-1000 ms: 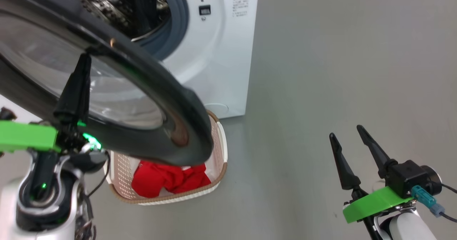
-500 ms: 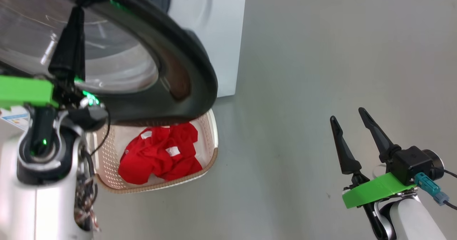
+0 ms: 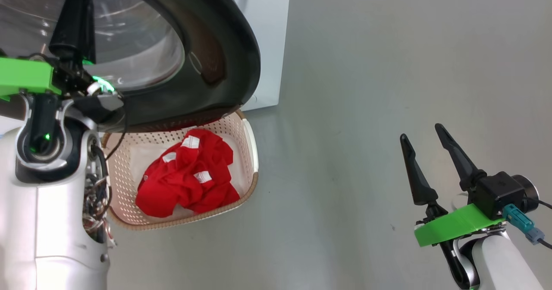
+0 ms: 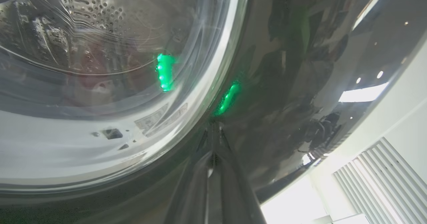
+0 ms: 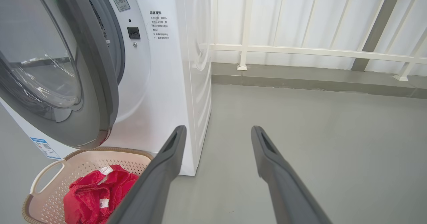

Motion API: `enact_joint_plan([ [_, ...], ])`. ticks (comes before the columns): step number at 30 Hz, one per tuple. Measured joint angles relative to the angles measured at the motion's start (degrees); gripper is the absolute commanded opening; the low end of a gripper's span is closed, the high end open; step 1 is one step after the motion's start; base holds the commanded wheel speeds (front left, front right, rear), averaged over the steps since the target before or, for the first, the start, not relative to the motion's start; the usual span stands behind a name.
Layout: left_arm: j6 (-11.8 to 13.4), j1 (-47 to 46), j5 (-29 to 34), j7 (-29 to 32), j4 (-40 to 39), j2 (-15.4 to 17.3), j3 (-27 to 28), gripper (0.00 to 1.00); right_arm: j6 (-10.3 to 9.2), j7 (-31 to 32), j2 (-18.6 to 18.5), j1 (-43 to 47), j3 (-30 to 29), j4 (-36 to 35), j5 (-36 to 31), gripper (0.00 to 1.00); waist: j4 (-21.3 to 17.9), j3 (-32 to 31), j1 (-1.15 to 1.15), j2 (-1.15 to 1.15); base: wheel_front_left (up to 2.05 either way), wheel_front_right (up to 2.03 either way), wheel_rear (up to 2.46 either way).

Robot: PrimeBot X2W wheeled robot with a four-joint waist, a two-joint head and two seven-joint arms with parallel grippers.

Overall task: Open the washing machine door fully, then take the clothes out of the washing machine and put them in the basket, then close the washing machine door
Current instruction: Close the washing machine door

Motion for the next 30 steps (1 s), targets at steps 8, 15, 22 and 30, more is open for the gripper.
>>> enact_joint_plan([
  [8, -5.55, 5.05, 0.56, 3.11, -2.58, 0.35, -2.42, 1.0, 0.0, 0.0, 0.01, 0.21, -0.01, 0.69, 0.0, 1.0, 0.61, -2.84, 0.0, 0.0, 0.0, 0.0, 0.0],
  [15, -9.28, 18.64, 14.91, -4.72, -7.77, 5.69, -3.6, 1.0, 0.0, 0.0, -0.02, 0.6, 0.53, 1.31, 0.02, 1.0, 1.36, -7.3, 0.0, 0.0, 0.0, 0.0, 0.0],
  [22, -9.76, 29.98, 30.88, -15.63, -8.45, 9.39, -5.76, 1.0, 0.0, 0.0, -0.01, 3.65, 0.56, 1.72, 0.53, 1.0, 2.03, -11.69, 0.0, 0.0, 0.0, 0.0, 0.0],
  [30, -9.73, 43.09, 45.91, -21.9, -8.77, 12.38, -6.42, 1.0, 0.0, 0.0, 0.04, 5.93, 1.59, 1.96, 0.62, 1.0, 2.26, -16.59, 0.0, 0.0, 0.0, 0.0, 0.0],
])
